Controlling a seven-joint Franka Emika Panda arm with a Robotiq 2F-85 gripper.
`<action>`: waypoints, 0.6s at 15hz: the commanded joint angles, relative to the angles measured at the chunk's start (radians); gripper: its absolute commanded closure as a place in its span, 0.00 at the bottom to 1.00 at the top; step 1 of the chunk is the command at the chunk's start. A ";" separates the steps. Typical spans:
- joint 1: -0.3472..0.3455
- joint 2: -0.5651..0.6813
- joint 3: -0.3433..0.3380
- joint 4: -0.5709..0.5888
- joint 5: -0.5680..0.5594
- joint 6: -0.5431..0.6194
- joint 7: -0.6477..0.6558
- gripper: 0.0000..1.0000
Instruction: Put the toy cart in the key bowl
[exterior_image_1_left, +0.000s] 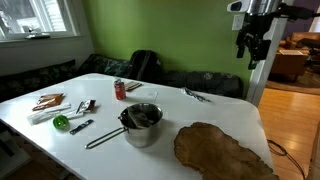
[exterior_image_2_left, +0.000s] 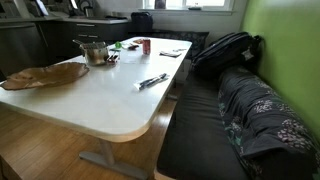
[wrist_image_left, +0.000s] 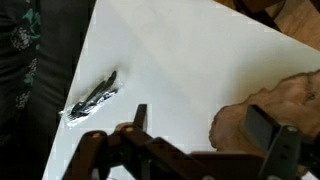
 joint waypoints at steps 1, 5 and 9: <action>-0.066 0.150 -0.111 -0.023 -0.115 0.270 -0.230 0.00; -0.056 0.391 -0.255 -0.009 0.168 0.625 -0.411 0.00; -0.049 0.407 -0.260 -0.025 0.207 0.630 -0.428 0.00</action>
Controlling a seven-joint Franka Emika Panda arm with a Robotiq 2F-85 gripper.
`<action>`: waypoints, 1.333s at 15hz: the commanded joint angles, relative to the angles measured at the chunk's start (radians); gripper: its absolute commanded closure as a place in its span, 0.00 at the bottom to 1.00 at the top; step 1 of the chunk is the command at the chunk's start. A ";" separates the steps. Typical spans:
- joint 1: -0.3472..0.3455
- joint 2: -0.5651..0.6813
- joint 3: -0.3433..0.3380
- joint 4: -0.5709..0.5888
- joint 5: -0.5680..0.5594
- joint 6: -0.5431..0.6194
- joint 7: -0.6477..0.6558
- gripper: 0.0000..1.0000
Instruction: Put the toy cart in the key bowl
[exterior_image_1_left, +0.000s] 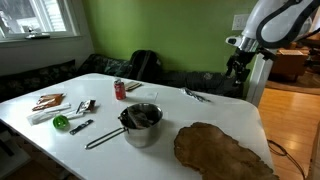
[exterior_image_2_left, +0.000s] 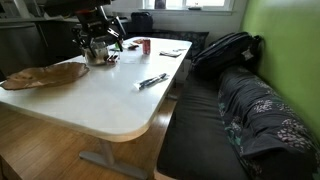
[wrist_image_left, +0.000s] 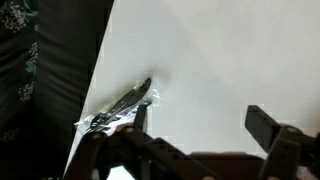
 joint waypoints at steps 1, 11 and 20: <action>-0.092 0.016 0.099 0.003 0.006 0.003 0.004 0.00; -0.022 0.398 0.320 0.297 0.426 0.352 0.202 0.00; -0.001 0.643 0.340 0.609 0.090 0.385 0.629 0.00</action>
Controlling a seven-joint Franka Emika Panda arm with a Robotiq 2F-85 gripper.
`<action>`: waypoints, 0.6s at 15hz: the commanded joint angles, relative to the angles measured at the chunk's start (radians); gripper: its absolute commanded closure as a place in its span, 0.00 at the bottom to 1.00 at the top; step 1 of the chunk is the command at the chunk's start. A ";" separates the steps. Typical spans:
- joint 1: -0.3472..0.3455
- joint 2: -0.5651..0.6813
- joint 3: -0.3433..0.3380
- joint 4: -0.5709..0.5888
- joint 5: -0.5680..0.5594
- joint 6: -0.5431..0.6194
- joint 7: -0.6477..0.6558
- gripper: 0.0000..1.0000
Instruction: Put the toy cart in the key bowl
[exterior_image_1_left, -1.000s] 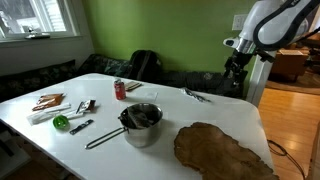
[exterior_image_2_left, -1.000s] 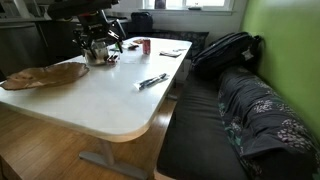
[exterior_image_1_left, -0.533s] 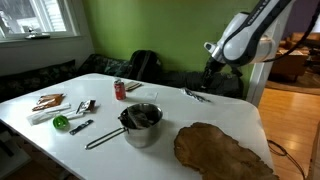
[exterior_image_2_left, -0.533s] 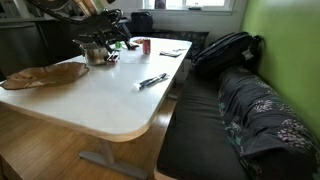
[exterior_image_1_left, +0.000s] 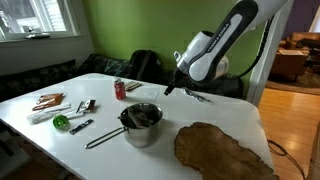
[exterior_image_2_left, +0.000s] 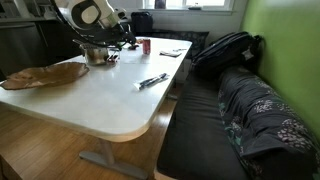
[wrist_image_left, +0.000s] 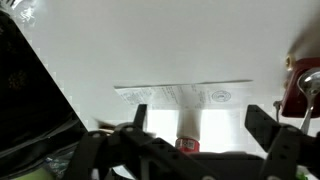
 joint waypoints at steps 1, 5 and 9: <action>-0.011 0.010 -0.008 0.012 -0.099 -0.001 0.091 0.00; -0.039 0.056 0.024 0.083 -0.146 -0.138 0.140 0.00; -0.212 0.086 0.228 0.169 -0.188 -0.302 0.021 0.00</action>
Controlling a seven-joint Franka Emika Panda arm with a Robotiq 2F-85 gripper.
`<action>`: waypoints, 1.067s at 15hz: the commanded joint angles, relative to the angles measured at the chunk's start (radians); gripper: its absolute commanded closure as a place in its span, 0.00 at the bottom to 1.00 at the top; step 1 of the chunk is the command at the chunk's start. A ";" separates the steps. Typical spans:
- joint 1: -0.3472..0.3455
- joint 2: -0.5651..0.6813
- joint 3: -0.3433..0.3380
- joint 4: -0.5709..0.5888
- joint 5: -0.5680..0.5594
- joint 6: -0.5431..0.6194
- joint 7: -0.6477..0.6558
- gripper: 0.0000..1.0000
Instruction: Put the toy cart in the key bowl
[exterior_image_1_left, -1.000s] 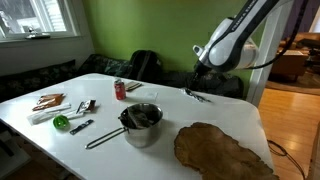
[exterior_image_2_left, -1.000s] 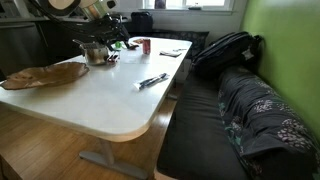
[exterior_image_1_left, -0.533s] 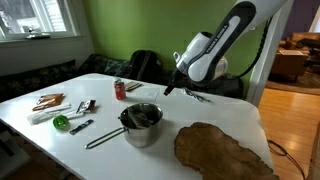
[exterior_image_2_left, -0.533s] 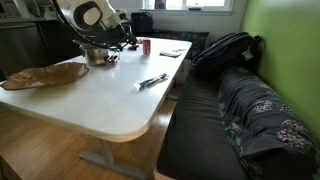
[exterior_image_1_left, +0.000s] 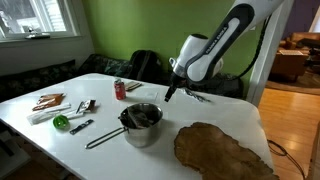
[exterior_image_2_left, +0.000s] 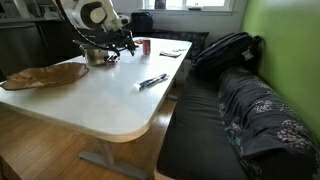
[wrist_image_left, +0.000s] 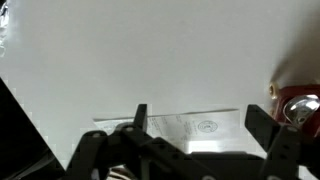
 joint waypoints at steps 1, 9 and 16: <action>-0.164 0.057 0.197 0.099 -0.044 -0.084 -0.100 0.00; -0.199 0.164 0.262 0.214 -0.030 -0.119 -0.127 0.00; -0.190 0.239 0.284 0.281 -0.045 -0.131 -0.144 0.00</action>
